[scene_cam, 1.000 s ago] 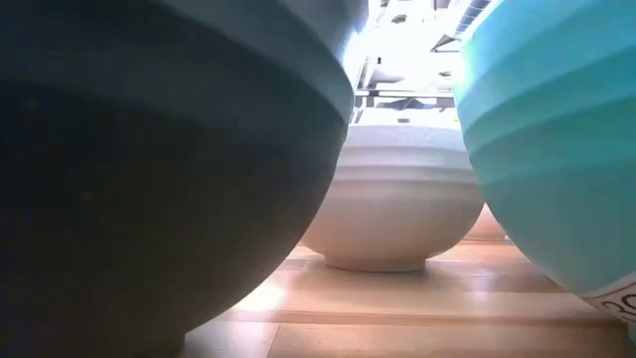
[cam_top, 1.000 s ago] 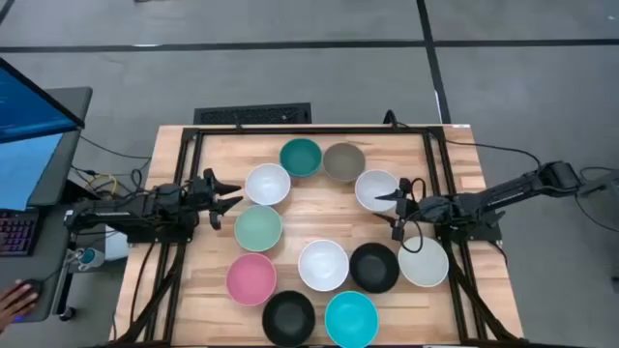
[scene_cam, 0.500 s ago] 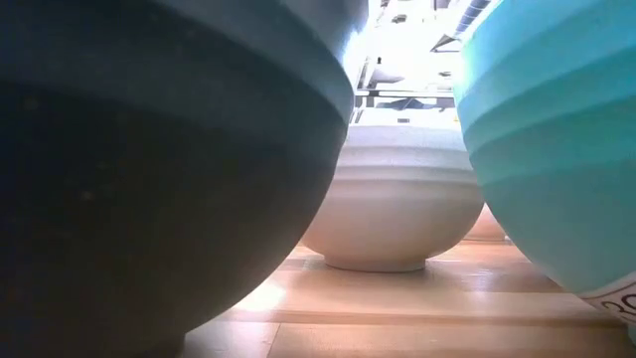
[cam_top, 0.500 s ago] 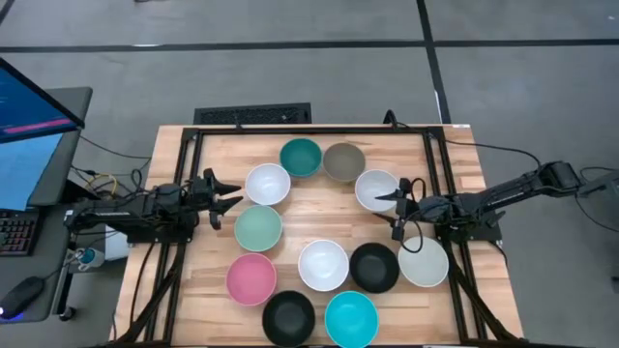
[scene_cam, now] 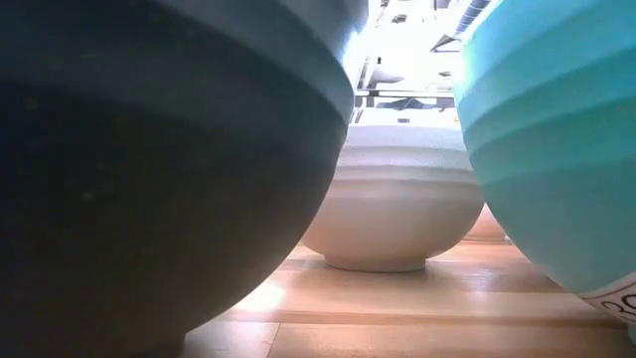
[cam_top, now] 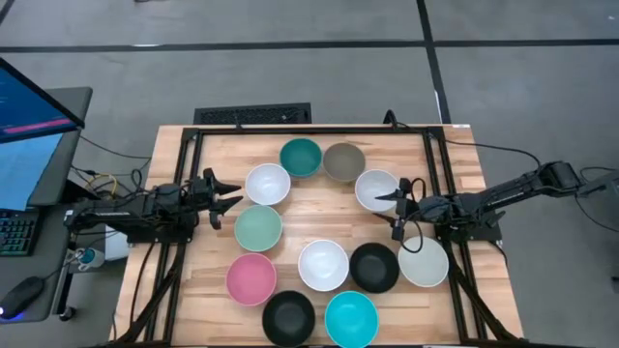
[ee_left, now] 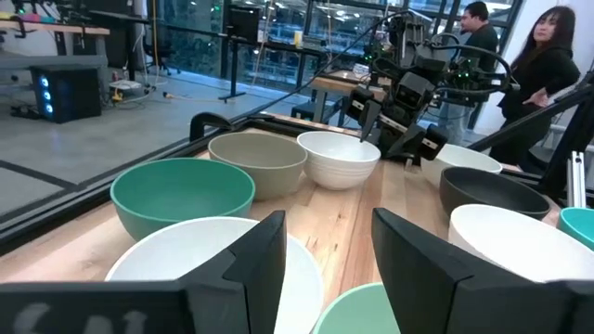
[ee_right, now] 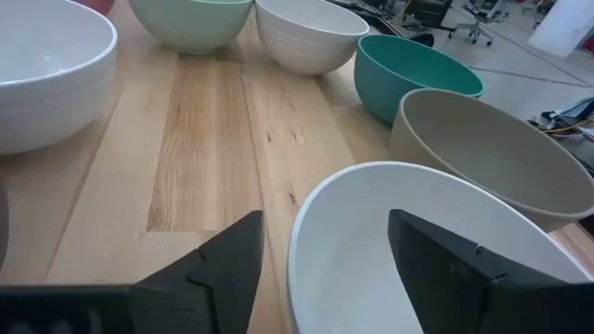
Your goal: Nest bowls inside each other
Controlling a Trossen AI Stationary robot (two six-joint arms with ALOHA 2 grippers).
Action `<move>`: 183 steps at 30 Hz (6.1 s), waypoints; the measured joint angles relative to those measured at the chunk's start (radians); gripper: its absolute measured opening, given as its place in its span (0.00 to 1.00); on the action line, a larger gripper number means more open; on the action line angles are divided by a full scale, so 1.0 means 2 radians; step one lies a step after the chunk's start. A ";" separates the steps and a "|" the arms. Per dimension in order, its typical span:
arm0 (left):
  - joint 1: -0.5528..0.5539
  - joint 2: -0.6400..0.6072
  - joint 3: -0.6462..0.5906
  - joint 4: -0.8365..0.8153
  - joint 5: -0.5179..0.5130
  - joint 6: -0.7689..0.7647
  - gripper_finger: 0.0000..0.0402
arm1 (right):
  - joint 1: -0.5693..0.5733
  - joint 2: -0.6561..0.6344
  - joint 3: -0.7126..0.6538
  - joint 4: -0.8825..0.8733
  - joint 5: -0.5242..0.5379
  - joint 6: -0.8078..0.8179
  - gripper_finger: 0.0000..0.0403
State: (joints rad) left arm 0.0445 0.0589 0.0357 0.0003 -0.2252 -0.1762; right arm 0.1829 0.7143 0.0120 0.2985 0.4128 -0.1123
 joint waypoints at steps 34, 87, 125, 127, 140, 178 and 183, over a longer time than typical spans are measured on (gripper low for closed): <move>0.000 0.012 0.067 -0.066 0.051 -0.023 0.38 | -0.003 0.001 0.176 0.076 0.108 -0.114 0.63; 0.001 0.418 0.488 -0.218 0.088 -0.130 0.38 | -0.098 0.088 0.495 -0.406 0.014 0.348 0.63; 0.077 0.822 0.708 -0.589 0.107 0.013 0.36 | -0.228 0.087 0.614 -0.658 0.002 0.417 0.63; 0.073 0.823 0.708 -0.567 0.118 0.007 0.37 | -0.232 0.087 0.620 -0.658 0.002 0.407 0.63; 0.064 0.822 0.708 -0.502 0.124 -0.095 0.43 | -0.270 0.081 0.625 -0.657 0.002 0.345 0.63; 0.046 0.871 0.654 -0.449 0.067 -0.249 0.45 | -0.272 0.071 0.625 -0.625 0.002 0.371 0.63; 0.046 0.887 0.654 -0.450 0.061 -0.245 0.45 | -0.272 0.072 0.625 -0.628 0.001 0.371 0.63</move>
State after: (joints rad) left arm 0.1371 1.8335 1.3427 -0.8997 -0.1033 -0.6663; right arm -0.3607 0.8573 1.2629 -0.9573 0.4152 0.6300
